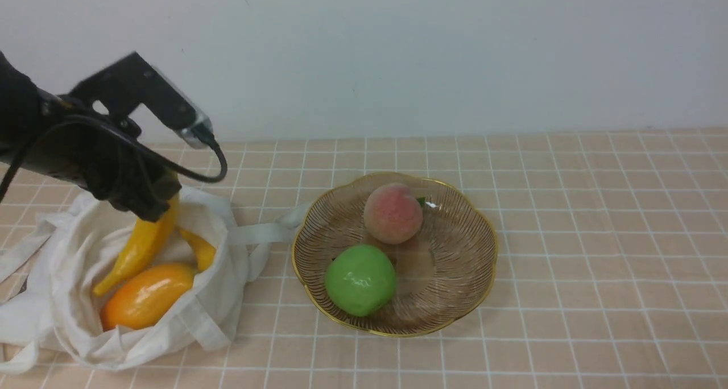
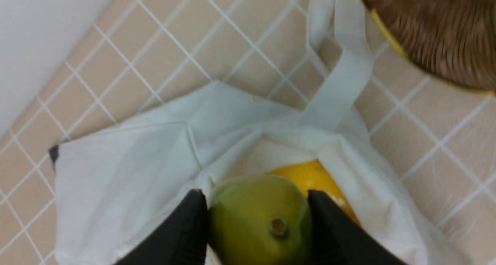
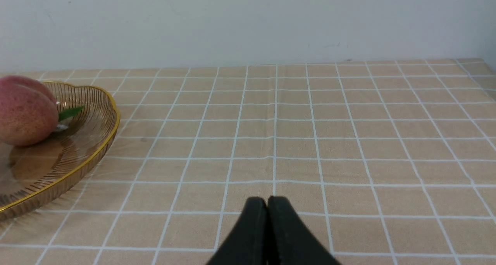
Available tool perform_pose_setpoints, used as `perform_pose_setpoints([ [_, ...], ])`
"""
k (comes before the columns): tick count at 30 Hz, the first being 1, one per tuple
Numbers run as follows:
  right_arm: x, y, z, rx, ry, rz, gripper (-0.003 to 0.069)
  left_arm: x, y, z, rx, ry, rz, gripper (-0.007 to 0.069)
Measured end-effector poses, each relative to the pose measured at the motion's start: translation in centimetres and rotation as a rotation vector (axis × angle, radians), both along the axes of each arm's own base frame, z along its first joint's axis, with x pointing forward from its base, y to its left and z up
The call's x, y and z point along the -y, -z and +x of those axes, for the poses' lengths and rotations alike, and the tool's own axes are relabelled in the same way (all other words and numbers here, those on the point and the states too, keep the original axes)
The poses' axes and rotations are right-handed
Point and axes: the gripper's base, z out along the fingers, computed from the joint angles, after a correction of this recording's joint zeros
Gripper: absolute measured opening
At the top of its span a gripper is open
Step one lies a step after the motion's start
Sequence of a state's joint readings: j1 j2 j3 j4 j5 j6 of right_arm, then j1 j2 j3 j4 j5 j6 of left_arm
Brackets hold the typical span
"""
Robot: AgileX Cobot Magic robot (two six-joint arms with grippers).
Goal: Take the fruit out of the bag on the brown coffee tablecloth and place them on the plate.
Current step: 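Reach into the white bag and grasp the banana with the left gripper, then place the banana on the plate with the left gripper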
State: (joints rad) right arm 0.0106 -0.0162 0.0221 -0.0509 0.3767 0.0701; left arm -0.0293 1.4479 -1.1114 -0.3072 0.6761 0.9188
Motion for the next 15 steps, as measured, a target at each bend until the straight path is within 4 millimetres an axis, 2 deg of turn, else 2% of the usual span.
perform_pose_setpoints([
  [2,0.0,0.0,0.0,0.0,0.0,0.0,-0.0018,0.1,-2.1,-1.2,0.064,-0.016,-0.041,0.0288],
  [6,0.0,0.0,0.0,0.0,0.0,0.0,-0.0018,0.4,-4.7,-3.1,0.141,-0.027,-0.123,0.0286],
  [8,0.0,0.0,0.0,0.0,0.0,0.0,-0.0018,1.0,-6.1,-4.3,0.163,-0.03,-0.221,0.0286],
  [12,0.0,0.0,0.0,0.0,0.0,0.0,-0.0018,3.5,-8.0,-5.9,0.172,0.029,-0.457,0.0286],
  [15,0.0,0.0,0.0,0.0,0.0,0.0,-0.0018,5.6,-8.4,-6.0,0.16,0.1,-0.579,0.0286],
])
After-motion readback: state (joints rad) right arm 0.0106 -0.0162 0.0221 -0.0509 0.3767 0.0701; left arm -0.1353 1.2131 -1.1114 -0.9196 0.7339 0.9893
